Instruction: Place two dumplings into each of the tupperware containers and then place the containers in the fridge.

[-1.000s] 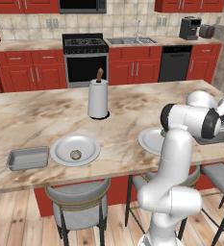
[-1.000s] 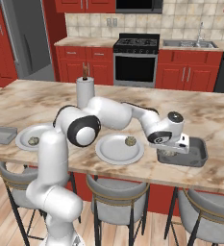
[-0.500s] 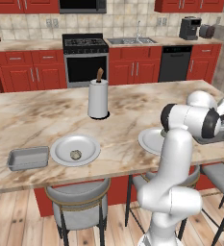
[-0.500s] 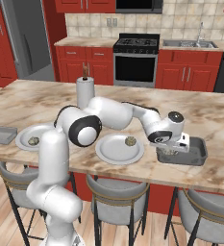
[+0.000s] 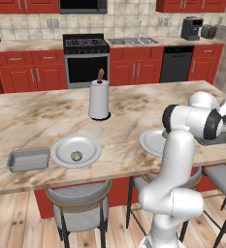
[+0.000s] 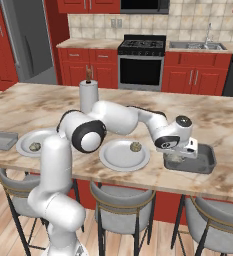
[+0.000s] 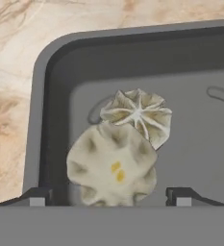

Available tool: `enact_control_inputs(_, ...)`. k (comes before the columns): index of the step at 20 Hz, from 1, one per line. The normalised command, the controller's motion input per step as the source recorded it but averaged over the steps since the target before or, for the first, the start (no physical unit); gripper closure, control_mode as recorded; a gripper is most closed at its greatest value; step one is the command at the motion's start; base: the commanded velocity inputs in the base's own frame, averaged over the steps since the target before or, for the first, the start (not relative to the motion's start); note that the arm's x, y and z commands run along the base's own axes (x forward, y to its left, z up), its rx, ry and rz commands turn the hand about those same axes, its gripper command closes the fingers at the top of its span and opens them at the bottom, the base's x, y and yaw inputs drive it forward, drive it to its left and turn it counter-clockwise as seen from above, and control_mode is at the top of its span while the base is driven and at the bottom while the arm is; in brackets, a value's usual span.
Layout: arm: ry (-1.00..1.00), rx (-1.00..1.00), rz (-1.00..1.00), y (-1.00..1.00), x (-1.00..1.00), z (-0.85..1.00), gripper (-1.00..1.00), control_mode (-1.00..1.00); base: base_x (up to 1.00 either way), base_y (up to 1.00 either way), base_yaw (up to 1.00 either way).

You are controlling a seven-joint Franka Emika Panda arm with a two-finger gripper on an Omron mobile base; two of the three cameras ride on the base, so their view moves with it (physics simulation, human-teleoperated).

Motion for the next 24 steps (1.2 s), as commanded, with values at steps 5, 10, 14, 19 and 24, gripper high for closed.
enact_control_inputs(5,0.00,-0.01,0.00,0.02,0.00,0.14,-1.00,-1.00,0.00,0.00,0.00)
enact_control_inputs(10,0.00,-0.06,0.00,0.39,0.00,0.26,-1.00,-1.00,0.00,0.00,0.00)
enact_control_inputs(14,0.04,-0.08,0.00,0.62,0.00,0.27,-1.00,-1.00,0.00,0.00,0.00)
enact_control_inputs(19,0.04,-0.04,0.00,0.49,-0.02,-0.05,-1.00,-1.00,0.00,0.00,0.00)
enact_control_inputs(24,0.00,0.00,0.00,0.29,0.01,-0.28,-1.00,-1.00,0.00,0.00,0.00)
